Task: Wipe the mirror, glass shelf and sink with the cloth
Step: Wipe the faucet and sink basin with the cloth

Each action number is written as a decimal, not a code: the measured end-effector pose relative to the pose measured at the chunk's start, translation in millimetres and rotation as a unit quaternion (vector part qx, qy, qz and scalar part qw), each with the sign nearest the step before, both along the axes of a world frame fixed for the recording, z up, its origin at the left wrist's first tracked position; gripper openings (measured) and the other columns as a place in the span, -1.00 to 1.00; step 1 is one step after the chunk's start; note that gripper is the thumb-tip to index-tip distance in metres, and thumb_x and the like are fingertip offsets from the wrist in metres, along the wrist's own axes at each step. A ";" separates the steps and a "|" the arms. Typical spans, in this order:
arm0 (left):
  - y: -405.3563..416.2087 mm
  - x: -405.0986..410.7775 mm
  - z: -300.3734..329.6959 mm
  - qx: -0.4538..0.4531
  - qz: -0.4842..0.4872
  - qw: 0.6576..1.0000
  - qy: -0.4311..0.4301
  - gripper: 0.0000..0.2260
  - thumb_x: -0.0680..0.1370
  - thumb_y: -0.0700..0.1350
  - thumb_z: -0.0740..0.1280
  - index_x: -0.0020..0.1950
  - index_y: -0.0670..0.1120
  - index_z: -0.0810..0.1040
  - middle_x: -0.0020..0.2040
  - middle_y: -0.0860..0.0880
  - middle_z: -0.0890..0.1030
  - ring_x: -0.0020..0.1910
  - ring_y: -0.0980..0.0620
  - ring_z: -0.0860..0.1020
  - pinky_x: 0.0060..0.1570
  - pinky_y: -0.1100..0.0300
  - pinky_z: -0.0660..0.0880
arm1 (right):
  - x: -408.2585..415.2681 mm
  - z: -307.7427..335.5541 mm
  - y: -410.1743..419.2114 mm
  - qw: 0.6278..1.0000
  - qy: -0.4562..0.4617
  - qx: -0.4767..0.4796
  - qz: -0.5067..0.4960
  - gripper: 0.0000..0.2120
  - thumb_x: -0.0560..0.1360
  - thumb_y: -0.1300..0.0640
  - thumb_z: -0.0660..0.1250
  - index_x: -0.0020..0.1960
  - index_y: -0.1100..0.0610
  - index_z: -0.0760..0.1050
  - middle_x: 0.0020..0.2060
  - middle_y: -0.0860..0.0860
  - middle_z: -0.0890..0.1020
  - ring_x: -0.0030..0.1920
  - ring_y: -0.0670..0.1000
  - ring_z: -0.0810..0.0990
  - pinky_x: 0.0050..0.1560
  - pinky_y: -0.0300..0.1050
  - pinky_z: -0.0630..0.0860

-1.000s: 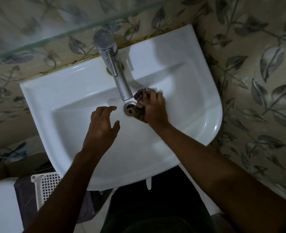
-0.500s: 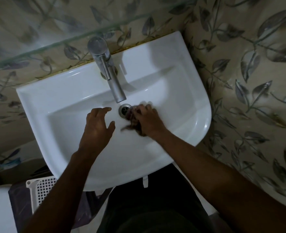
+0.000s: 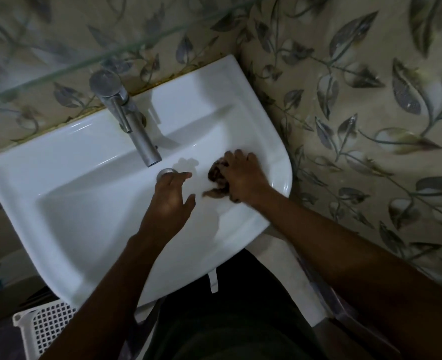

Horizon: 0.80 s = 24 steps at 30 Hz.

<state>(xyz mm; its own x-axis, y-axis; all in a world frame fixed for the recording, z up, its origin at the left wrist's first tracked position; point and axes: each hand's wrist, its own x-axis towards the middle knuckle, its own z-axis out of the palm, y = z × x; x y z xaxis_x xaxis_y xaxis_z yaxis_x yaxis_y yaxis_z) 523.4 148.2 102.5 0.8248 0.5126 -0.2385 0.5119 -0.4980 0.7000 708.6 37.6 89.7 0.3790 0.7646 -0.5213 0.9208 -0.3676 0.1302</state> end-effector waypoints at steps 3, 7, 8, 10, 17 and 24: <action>-2.8 10.6 0.7 0.003 -0.016 1.000 -0.014 -0.55 0.52 -0.16 0.43 0.40 -0.11 0.45 0.29 -0.10 0.46 0.29 -0.10 0.43 0.29 -0.07 0.45 | -1.5 8.8 -12.2 0.999 0.014 0.017 -0.030 -0.46 0.46 0.05 0.40 0.40 0.18 0.43 0.48 0.14 0.28 0.42 0.21 0.27 0.32 0.14 0.24; -5.9 19.7 1.8 0.000 -0.017 1.000 -0.024 -0.55 0.53 -0.16 0.41 0.41 -0.10 0.44 0.30 -0.10 0.47 0.30 -0.08 0.40 0.30 -0.08 0.44 | -34.3 12.0 -45.3 0.996 0.073 0.024 -0.037 -0.57 0.42 -0.03 0.42 0.24 0.12 0.55 0.30 0.10 0.43 0.29 0.16 0.35 0.20 0.10 0.29; -6.7 21.0 2.5 -0.004 -0.012 1.000 -0.018 -0.56 0.54 -0.15 0.41 0.41 -0.09 0.44 0.31 -0.09 0.46 0.30 -0.07 0.40 0.31 -0.06 0.43 | -33.6 11.4 -50.2 0.996 0.074 0.016 -0.040 -0.55 0.38 -0.09 0.45 0.19 0.10 0.57 0.24 0.07 0.45 0.26 0.15 0.37 0.17 0.09 0.29; -6.8 22.2 2.3 -0.009 -0.004 1.000 -0.009 -0.56 0.54 -0.13 0.40 0.41 -0.06 0.44 0.32 -0.07 0.45 0.31 -0.06 0.40 0.32 -0.04 0.43 | -19.2 13.7 -50.5 0.997 0.057 0.038 -0.036 -0.50 0.28 -0.22 0.51 0.07 0.08 0.60 0.14 0.06 0.49 0.18 0.16 0.41 0.10 0.08 0.29; -5.7 17.1 1.3 -0.006 0.014 1.000 -0.003 -0.56 0.53 -0.13 0.42 0.40 -0.06 0.45 0.30 -0.08 0.46 0.27 -0.09 0.45 0.28 -0.07 0.47 | 54.3 19.9 -2.5 0.984 -0.118 0.105 0.087 -0.22 0.29 -0.46 0.29 0.17 0.17 0.55 0.13 0.11 0.53 0.06 0.16 0.42 -0.02 0.05 0.35; -6.2 1.6 -5.7 -0.020 0.045 0.999 -0.003 -0.57 0.52 -0.14 0.42 0.38 -0.07 0.46 0.32 -0.09 0.46 0.28 -0.09 0.47 0.27 -0.08 0.47 | 18.4 15.3 -29.2 0.982 -0.042 0.174 0.063 -0.50 0.40 -0.01 0.01 -0.14 0.30 0.61 -0.05 0.23 0.62 -0.06 0.26 0.58 -0.04 0.08 0.43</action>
